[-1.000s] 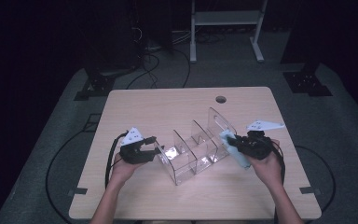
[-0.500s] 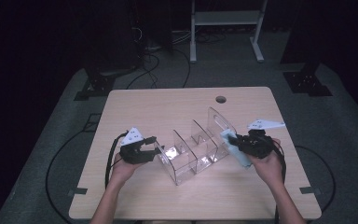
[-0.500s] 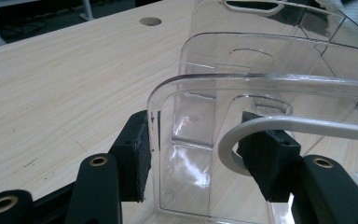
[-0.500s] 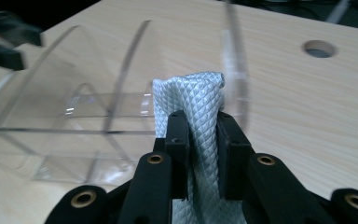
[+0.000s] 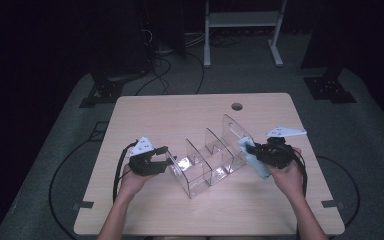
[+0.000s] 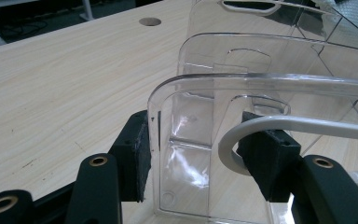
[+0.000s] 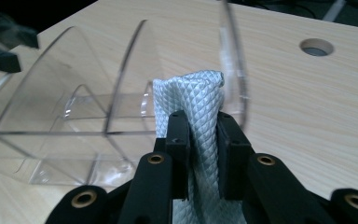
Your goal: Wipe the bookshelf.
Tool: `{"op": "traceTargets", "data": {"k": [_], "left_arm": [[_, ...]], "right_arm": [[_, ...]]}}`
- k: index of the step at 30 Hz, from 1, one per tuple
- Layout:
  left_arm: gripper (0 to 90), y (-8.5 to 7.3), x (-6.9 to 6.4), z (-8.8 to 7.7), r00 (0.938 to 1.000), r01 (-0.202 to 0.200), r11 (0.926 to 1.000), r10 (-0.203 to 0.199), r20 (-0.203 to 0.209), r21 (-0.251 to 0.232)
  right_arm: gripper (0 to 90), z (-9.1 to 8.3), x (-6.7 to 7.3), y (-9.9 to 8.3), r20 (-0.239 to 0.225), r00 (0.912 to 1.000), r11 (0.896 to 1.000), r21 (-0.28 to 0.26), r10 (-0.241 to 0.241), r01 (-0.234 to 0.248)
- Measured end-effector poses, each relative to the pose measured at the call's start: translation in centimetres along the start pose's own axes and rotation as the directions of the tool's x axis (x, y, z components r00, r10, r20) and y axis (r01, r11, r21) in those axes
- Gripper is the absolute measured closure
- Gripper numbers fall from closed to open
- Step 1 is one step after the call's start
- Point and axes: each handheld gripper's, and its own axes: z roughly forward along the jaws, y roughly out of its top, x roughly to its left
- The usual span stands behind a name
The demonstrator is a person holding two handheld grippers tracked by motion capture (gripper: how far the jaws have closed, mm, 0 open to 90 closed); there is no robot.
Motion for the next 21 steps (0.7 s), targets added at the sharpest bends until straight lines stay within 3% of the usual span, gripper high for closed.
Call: {"op": "traceTargets", "data": {"k": [2,4,15,21], "left_arm": [[45.4,0.0,0.0,0.0,1.0,-0.001,1.0,0.001,0.0,0.0],[45.4,0.0,0.0,0.0,1.0,0.0,1.0,0.0,0.0,0.0],[45.5,0.0,0.0,0.0,1.0,-0.002,1.0,0.002,0.0,-0.001],[45.4,0.0,-0.1,0.0,0.9999,-0.01,0.9999,0.01,0.0,0.001]], "right_arm": [[77.1,0.2,0.8,-0.1,-0.043,0.999,1.0,0.003,-0.012,0.012],[77.0,0.5,1.3,-0.1,-0.121,0.9926,1.0,0.009,-0.012,0.013],[77.2,1.0,2.1,1.2,-0.122,0.992,0.999,0.013,-0.035,0.037],[77.5,1.2,2.0,1.4,-0.17,0.9852,0.999,0.041,-0.017,0.025]]}}
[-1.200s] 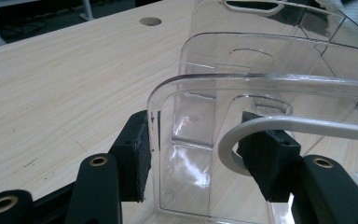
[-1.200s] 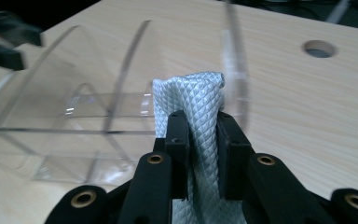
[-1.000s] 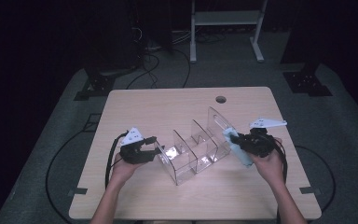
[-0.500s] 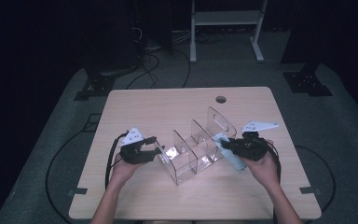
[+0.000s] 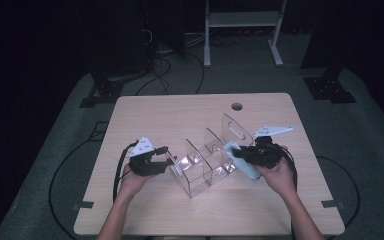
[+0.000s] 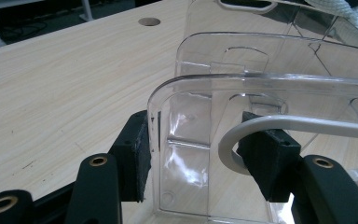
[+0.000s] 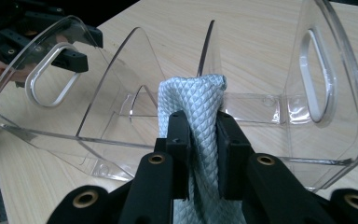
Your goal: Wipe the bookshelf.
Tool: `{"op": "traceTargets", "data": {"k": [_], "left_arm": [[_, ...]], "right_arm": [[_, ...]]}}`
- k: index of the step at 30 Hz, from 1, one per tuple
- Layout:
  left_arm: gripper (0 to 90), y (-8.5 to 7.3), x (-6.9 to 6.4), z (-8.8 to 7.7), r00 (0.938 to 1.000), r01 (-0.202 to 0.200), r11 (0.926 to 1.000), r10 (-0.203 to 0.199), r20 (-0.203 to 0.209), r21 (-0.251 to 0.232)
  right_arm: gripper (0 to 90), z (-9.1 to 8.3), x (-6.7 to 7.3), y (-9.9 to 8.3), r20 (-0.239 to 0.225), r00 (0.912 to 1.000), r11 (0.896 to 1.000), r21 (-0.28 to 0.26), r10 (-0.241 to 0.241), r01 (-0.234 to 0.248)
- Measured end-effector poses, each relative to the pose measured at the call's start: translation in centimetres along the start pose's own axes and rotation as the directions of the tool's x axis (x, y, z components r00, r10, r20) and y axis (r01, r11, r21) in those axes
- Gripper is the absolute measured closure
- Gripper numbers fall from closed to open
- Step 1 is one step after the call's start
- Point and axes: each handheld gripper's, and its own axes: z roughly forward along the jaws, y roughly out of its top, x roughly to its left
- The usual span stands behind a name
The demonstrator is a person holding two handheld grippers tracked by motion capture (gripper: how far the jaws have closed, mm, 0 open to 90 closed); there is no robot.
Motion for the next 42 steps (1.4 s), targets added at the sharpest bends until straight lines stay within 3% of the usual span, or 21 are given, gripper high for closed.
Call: {"op": "traceTargets", "data": {"k": [5,7,9,14,17,19,23,29,35,42], "left_arm": [[45.4,0.0,0.1,0.0,1.0,-0.001,1.0,0.001,0.004,0.0],[45.4,0.0,0.1,0.0,1.0,0.007,1.0,-0.007,0.006,-0.003],[45.4,0.0,0.1,0.0,0.9999,0.007,1.0,-0.007,0.008,-0.004],[45.4,0.0,0.1,0.0,0.9999,0.009,0.9999,-0.009,0.009,-0.004],[45.4,0.0,0.0,0.0,1.0,0.004,1.0,-0.004,0.006,-0.002],[45.4,0.0,0.0,0.0,1.0,0.005,1.0,-0.005,0.006,-0.002],[45.4,0.0,0.0,0.1,1.0,0.007,1.0,-0.007,0.004,-0.003],[45.4,0.0,0.0,0.1,1.0,0.007,1.0,-0.007,0.005,-0.004],[45.4,0.0,-0.1,0.1,1.0,0.0,1.0,0.0,-0.002,-0.001],[45.3,0.0,-0.1,0.1,1.0,0.003,1.0,-0.003,-0.006,-0.001]], "right_arm": [[77.6,0.1,1.6,0.1,0.022,0.997,0.997,0.032,-0.075,0.074],[77.5,0.0,1.0,0.1,0.016,0.9985,0.998,0.019,-0.052,0.052],[77.5,-0.3,-0.1,0.0,0.04,0.9989,1.0,0.002,-0.023,0.023],[77.2,-1.6,-3.2,-0.5,0.142,0.9885,0.998,-0.036,0.051,-0.046],[77.4,-1.7,-3.5,-1.1,0.146,0.9876,0.998,-0.044,0.057,-0.051],[77.4,-1.6,-2.8,-1.1,0.147,0.9886,0.999,-0.038,0.034,-0.029],[77.3,-0.8,-0.8,-1.2,0.088,0.9961,1.0,-0.026,0.003,-0.001],[77.3,0.3,2.3,-1.0,0.026,0.9978,0.998,-0.001,-0.062,0.062],[77.4,1.6,5.6,-0.7,-0.034,0.991,0.991,0.029,-0.129,0.13],[77.3,3.0,8.8,-0.5,-0.127,0.976,0.982,0.048,-0.177,0.185]]}}
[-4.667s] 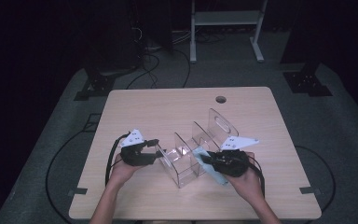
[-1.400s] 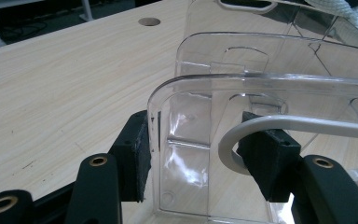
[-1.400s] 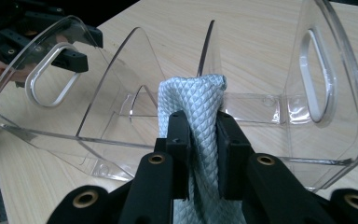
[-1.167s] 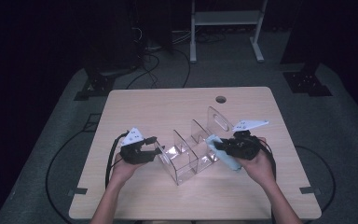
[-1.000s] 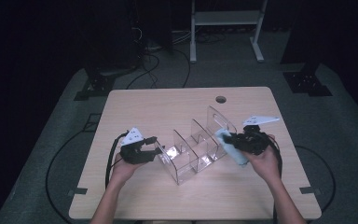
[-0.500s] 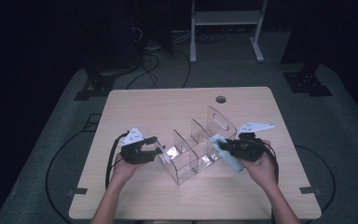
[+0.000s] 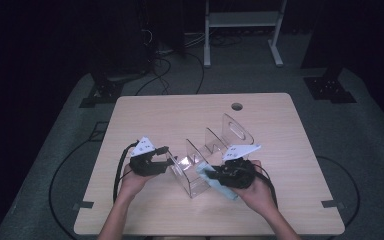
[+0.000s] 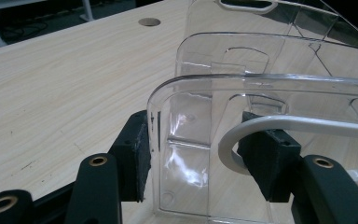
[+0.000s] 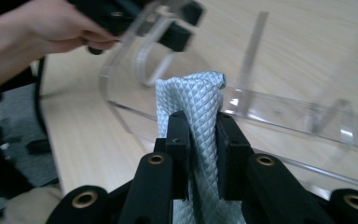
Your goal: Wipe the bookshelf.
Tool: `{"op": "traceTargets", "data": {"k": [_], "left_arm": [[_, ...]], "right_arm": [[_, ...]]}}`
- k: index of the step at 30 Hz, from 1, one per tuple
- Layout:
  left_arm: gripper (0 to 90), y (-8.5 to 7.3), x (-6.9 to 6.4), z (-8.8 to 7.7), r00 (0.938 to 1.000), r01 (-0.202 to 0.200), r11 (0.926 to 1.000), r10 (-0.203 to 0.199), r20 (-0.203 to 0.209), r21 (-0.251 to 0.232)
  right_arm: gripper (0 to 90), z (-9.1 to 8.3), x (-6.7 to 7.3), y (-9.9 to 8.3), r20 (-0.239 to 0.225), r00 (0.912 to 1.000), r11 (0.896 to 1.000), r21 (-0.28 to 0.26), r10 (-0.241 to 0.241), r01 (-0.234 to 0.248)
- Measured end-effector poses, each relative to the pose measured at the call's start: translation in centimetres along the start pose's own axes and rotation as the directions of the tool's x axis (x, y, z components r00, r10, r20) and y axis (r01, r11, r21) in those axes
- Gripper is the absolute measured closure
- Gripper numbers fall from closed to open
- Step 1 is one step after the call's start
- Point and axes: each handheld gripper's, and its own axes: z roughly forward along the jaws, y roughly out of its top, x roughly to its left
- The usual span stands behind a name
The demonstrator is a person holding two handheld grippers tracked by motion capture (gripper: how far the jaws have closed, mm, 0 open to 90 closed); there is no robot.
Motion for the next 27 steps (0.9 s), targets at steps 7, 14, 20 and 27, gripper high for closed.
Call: {"op": "traceTargets", "data": {"k": [7,14,20,27], "left_arm": [[45.3,0.0,0.1,0.0,1.0,0.003,1.0,-0.003,-0.004,0.001],[45.3,0.0,0.0,-0.1,1.0,-0.003,1.0,0.003,-0.005,0.004],[45.4,0.0,0.1,0.0,1.0,0.006,1.0,-0.006,0.004,-0.001],[45.3,0.0,0.0,0.1,0.9999,-0.004,1.0,0.004,0.011,-0.002]], "right_arm": [[77.5,0.7,0.9,0.4,-0.033,0.9995,1.0,-0.002,0.001,-0.001],[77.5,1.5,3.0,0.7,-0.012,0.9975,0.998,0.007,-0.07,0.07],[77.4,0.1,0.5,0.5,0.027,0.9993,1.0,0.008,-0.024,0.024],[77.3,-3.0,-4.9,0.1,0.136,0.9845,0.994,-0.041,0.11,-0.105]]}}
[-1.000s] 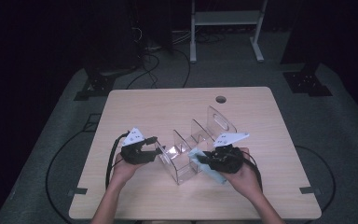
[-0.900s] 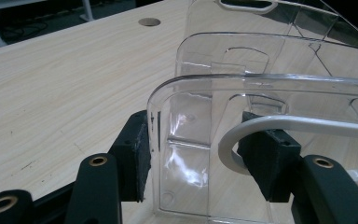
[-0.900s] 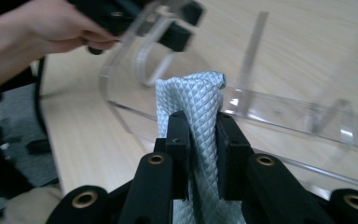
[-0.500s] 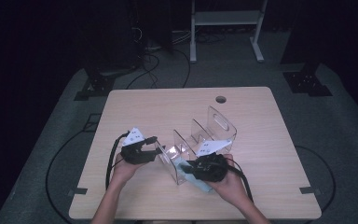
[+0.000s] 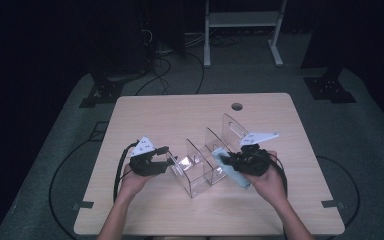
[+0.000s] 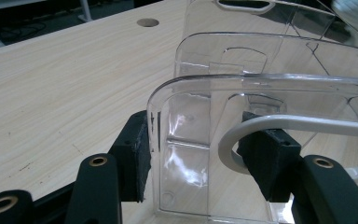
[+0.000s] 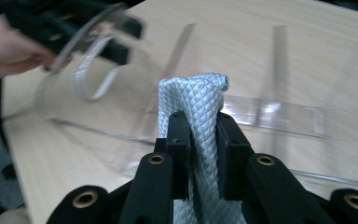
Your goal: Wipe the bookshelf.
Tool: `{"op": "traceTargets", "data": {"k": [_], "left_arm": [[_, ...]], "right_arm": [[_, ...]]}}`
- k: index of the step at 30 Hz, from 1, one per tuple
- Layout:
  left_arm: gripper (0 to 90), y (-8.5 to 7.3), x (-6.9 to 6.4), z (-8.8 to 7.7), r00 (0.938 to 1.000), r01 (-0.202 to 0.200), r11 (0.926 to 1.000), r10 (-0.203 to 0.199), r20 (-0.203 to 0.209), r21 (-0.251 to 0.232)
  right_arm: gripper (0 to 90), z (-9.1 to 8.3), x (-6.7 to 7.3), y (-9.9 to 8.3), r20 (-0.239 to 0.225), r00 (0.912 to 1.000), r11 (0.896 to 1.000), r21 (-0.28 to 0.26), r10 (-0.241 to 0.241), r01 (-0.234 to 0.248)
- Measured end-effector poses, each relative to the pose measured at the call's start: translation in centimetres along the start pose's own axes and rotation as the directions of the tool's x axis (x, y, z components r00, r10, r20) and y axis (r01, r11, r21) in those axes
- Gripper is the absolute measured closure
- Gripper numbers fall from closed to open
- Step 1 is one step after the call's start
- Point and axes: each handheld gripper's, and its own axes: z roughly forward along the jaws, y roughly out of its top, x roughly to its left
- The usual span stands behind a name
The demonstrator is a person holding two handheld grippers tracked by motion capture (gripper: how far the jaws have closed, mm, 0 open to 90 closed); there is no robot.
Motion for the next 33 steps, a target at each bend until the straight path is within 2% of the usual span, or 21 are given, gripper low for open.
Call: {"op": "traceTargets", "data": {"k": [3,8,16,24,26,27,30,33], "left_arm": [[45.4,0.0,-0.1,0.1,1.0,0.004,1.0,-0.004,0.001,-0.002],[45.2,0.0,-0.1,0.0,1.0,0.002,1.0,-0.002,0.004,0.001],[44.9,0.0,-0.2,-0.1,0.9997,-0.007,0.9999,0.007,0.023,0.011],[45.0,-0.1,-0.8,-0.1,0.9983,-0.019,0.9997,0.018,0.055,0.017],[45.3,0.0,-0.9,0.0,0.9989,-0.011,0.9998,0.01,0.047,0.017],[45.4,0.0,-0.9,0.0,0.9988,-0.011,0.9998,0.01,0.048,0.018],[45.4,-0.1,-1.0,0.0,0.999,-0.003,0.9999,0.002,0.045,0.013],[45.6,0.0,-1.0,0.1,0.9991,-0.008,0.9999,0.008,0.043,0.014]], "right_arm": [[77.4,0.2,-1.1,0.2,0.006,1.0,1.0,0.006,0.007,-0.007],[78.2,0.5,-1.0,0.0,-0.005,0.9998,1.0,0.02,-0.018,0.018],[78.7,0.2,0.2,-0.5,-0.023,0.9992,0.999,0.025,-0.032,0.033],[78.7,-1.0,2.1,-1.8,-0.074,0.9967,0.999,0.026,-0.034,0.036],[78.7,-1.5,2.3,-1.8,-0.055,0.9973,0.998,0.026,-0.049,0.051],[78.7,-1.9,2.2,-1.8,-0.041,0.9979,0.999,0.01,-0.05,0.051],[78.6,-3.1,1.4,-1.5,-0.014,0.9998,0.999,-0.053,-0.01,0.009],[78.6,-3.3,0.6,-1.4,0.005,0.9998,0.999,-0.047,0.018,-0.018]]}}
